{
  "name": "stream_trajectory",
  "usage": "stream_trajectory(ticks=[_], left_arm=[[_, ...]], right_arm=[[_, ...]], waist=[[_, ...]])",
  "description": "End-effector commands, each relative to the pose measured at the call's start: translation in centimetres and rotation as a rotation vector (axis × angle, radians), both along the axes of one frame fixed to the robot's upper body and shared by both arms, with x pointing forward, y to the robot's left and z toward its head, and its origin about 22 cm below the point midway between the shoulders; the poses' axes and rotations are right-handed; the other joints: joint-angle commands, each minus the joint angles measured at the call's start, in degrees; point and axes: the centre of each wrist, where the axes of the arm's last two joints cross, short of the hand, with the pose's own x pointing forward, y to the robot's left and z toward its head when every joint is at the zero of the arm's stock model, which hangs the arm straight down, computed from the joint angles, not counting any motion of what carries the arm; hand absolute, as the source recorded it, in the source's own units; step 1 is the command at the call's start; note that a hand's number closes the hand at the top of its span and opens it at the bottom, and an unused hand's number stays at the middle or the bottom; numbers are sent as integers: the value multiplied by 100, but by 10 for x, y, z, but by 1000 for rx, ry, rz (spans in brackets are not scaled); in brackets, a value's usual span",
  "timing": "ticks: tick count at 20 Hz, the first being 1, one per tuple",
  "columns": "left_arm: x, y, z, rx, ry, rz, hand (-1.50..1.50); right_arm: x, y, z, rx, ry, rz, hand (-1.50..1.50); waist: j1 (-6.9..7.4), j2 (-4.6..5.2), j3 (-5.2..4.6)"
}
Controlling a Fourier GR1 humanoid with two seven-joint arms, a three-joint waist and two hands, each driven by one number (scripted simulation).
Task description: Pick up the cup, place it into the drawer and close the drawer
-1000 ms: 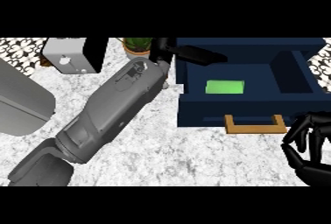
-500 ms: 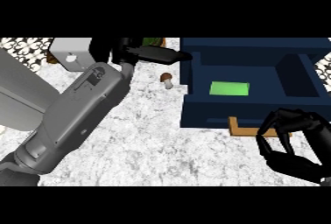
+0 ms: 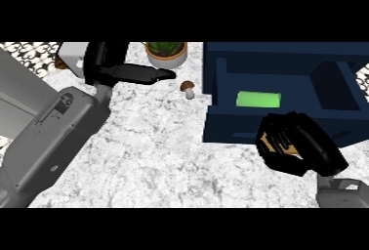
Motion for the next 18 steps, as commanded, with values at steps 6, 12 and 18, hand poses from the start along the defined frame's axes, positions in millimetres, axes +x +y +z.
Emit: stream_trajectory(ticks=[6, 12, 18], left_arm=[[-31, 64, -24, -16, 19, 33, -150], [-48, 103, -38, -5, 17, 29, -150], [-57, 122, -36, -20, 18, 18, -150]], right_arm=[[42, 17, -77, -305, -30, 11, 150], [99, 4, -84, -278, -6, -38, 150], [139, 22, -77, -262, 67, -31, 150]], waist=[[29, 43, 6], [22, 67, 7], [55, 78, 8]])
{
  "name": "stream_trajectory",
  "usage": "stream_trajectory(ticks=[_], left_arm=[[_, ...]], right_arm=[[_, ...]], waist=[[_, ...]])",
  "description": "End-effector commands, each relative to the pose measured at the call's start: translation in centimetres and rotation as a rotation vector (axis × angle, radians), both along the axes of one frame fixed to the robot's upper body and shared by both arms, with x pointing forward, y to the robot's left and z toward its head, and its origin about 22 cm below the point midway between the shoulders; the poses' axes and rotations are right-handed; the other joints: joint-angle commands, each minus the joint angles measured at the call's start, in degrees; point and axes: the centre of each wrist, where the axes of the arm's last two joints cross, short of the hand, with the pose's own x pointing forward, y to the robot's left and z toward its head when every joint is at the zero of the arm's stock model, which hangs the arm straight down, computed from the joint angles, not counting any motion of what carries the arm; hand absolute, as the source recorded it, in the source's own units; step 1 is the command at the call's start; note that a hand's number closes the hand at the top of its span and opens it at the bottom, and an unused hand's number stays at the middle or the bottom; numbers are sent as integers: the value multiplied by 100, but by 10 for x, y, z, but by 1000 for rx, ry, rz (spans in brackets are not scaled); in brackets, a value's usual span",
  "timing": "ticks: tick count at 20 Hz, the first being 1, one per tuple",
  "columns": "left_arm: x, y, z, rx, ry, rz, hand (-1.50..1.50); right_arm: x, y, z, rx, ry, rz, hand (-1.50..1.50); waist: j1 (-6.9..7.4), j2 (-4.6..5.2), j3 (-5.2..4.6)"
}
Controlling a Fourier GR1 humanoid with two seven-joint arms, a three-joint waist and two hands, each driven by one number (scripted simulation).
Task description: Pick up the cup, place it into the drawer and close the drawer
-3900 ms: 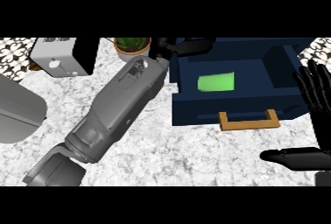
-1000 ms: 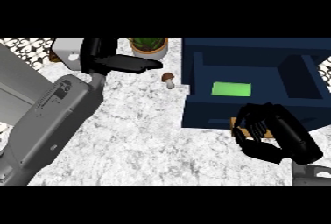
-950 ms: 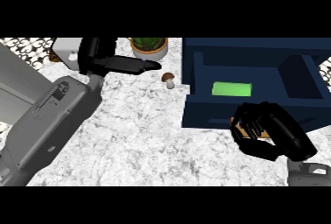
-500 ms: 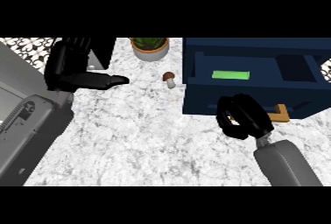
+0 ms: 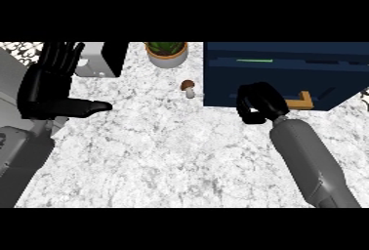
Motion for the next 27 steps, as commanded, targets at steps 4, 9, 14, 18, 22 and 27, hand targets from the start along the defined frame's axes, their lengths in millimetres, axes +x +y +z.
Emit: stream_trajectory(ticks=[4, 9, 14, 18, 22, 27], left_arm=[[-9, 8, 1, -8, -12, -32, -150], [-4, 14, -3, -20, -3, -56, -150], [-9, 15, -10, -13, 0, -87, -150], [-14, -4, -16, -38, 0, -126, -150], [-12, -4, -15, -30, 7, -129, -150], [-16, -4, -30, -27, 18, -141, -150]], right_arm=[[30, -20, 1, 14, 75, -42, 150], [40, -43, 17, 36, 81, -87, 150], [51, -52, 41, 87, 85, -120, 150], [49, -67, 43, 120, 92, -127, 150], [54, -66, 54, 184, 61, -129, 150], [46, -77, 40, 184, 61, -118, 150]], waist=[[129, 86, 22], [253, 201, 27], [357, 235, 26], [394, 226, 31], [428, 243, 36], [431, 289, 31]])
